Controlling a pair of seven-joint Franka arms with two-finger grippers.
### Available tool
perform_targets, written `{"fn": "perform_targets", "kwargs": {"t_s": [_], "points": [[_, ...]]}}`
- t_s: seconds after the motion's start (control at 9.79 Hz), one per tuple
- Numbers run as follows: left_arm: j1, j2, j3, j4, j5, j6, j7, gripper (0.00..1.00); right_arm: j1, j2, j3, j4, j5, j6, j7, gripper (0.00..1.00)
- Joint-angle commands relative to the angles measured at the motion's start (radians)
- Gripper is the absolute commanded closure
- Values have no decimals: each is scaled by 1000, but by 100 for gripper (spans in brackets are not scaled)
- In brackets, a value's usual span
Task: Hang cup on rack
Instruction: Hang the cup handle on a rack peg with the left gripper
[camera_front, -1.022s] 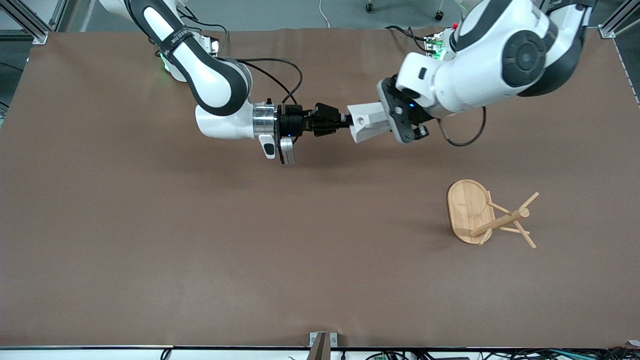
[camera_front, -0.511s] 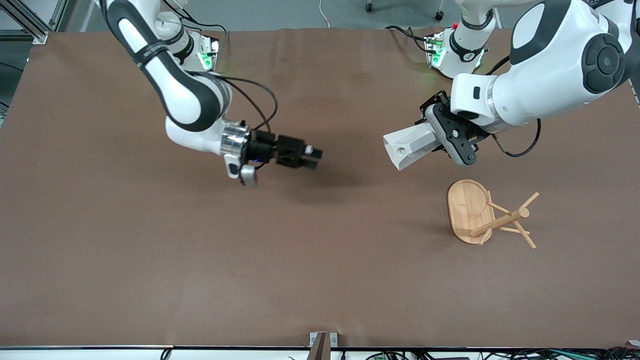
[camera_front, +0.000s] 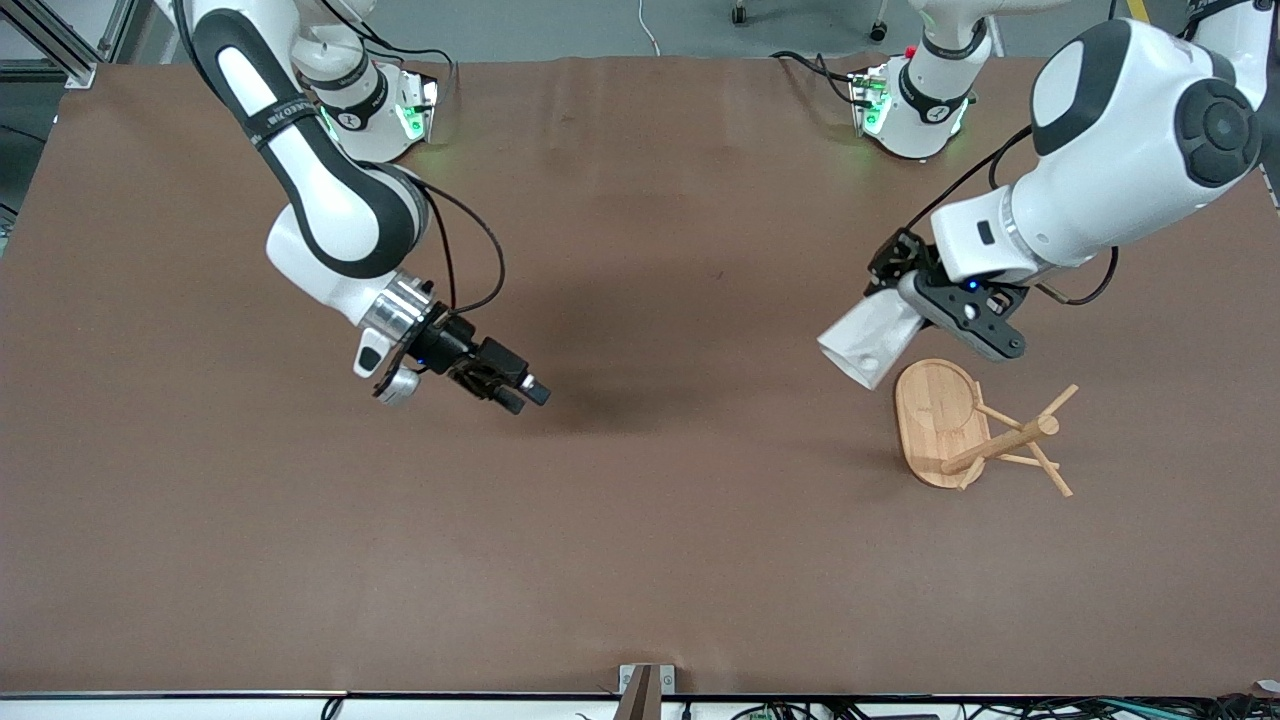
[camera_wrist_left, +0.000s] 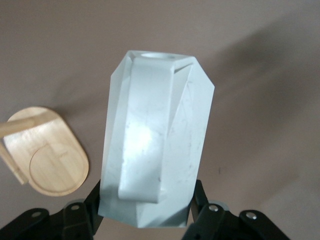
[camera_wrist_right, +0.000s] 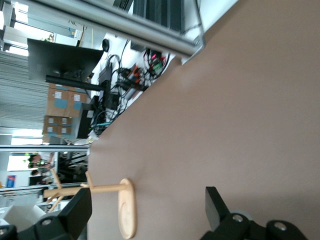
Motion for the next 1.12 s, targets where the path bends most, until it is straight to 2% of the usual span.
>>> {"fn": "perform_targets", "kwargs": {"t_s": [0.0,0.31,0.41,0.51,0.61,0.72,1.02], "points": [[-5,-12,11,-120,86,135,-237,100,-69,-17,-52,-27,-190,-119,-3,0],[-3,-10,72,-210,89,252,-296,100,-63,-25,-291,-15,-528,-340,3,0],[-3,-10,81,-225,86,269,-297,100,-63,-27,-374,8,-665,-420,6,0],[0,-11,88,-234,86,272,-297,100,-59,-27,-442,42,-758,-493,12,0],[4,-10,94,-240,85,281,-297,100,-55,-31,-483,51,-812,-534,27,0],[6,-8,94,-257,83,304,-297,100,-54,-34,-513,48,-925,-537,35,0],[12,5,105,-262,76,315,-287,100,-52,-63,-547,50,-1333,-603,211,0]]}}
